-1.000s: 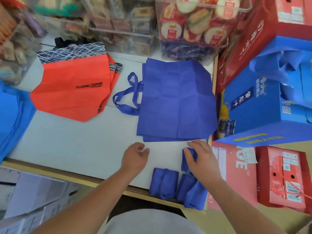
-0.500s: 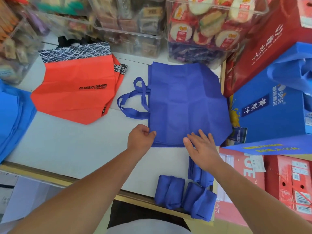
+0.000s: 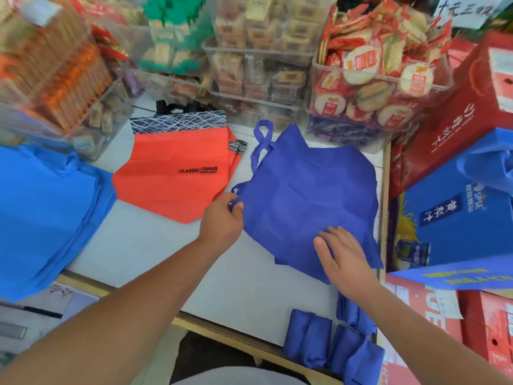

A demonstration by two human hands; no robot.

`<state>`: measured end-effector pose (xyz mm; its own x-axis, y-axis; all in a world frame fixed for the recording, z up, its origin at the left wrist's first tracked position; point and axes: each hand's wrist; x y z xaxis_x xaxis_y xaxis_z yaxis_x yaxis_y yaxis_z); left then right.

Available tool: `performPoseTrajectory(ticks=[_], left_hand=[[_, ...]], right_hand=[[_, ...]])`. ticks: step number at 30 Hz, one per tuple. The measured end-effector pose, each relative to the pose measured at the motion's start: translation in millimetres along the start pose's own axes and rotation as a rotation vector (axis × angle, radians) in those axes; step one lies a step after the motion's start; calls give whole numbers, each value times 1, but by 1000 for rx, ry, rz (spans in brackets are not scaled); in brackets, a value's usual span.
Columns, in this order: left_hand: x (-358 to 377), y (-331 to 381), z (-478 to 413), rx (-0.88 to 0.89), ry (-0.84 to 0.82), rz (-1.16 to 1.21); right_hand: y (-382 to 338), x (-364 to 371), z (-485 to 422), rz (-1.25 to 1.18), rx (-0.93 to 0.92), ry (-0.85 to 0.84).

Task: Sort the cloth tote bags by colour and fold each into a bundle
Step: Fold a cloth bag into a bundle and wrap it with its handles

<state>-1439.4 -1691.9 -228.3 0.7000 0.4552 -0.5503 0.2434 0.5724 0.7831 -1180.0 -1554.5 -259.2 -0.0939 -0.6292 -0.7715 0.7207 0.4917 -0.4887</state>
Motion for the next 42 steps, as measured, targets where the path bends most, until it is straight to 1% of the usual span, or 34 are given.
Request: performPoseTrajectory(ticks=[3, 4, 8, 10, 12, 14, 16, 18, 20, 22, 23, 24, 25, 26, 27, 29, 30, 31, 33, 37, 39, 42], left_hand=[[-43, -23, -16, 0, -25, -127], [-68, -37, -22, -5, -44, -175], [-125, -73, -41, -49, -81, -314], [-153, -96, -53, -63, -87, -330], [-175, -113, -61, -39, -85, -297], [-186, -125, -59, 3, -102, -250], [-188, -140, -43, 49, -191, -254], [-181, -159, -16, 109, -368, -288], [-175, -179, 7, 126, -567, -402], [-170, -199, 17, 132, -690, -554], [-169, -209, 18, 157, -727, -622], [-169, -216, 18, 192, -754, -695], [-169, -225, 15, 230, -768, -765], [-169, -233, 12, 262, -775, -819], [-170, -241, 10, 289, -771, -849], [-171, -259, 6, 341, -714, -829], [-171, -267, 5, 373, -675, -803], [-172, -275, 3, 406, -644, -790], [-173, -286, -3, 456, -603, -773], [-168, -295, -12, 577, -515, -770], [-166, -297, -16, 628, -442, -750], [-163, -287, -23, 681, -419, -755]], right_hand=[[-36, 15, -3, -91, -13, -48], [-62, 26, -6, -116, -14, -70], [-116, 65, -6, -193, 76, -204], [-145, 94, -10, -169, 145, -261], [-171, 120, -13, -134, 206, -340], [-194, 138, -19, -177, 257, -392], [-215, 152, -24, -260, 287, -411], [-238, 163, -21, -323, 288, -430], [-260, 169, -19, -478, 306, -459], [-274, 171, -18, -656, 338, -498], [-280, 173, -16, -693, 334, -494], [-282, 177, -13, -671, 324, -452], [-280, 183, -12, -596, 303, -374], [-274, 188, -10, -469, 295, -311], [-267, 193, -8, -315, 300, -283], [-249, 200, -2, -37, 350, -295], [-239, 204, 1, 46, 358, -327], [-234, 204, 4, 81, 363, -356], [-224, 209, 8, 59, 372, -391], [-216, 212, 10, 12, 388, -382], [-214, 209, 8, 31, 391, -388], [-214, 201, 10, 80, 353, -397]])
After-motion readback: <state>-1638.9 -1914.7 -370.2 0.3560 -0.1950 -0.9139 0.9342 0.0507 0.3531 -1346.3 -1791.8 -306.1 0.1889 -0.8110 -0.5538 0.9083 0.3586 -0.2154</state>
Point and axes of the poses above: each hand's wrist, its own z-axis away from the middle knuckle, its own x-axis out of the palm, y = z × x, and after that the axes turned 9 degrees about -y, right-handed
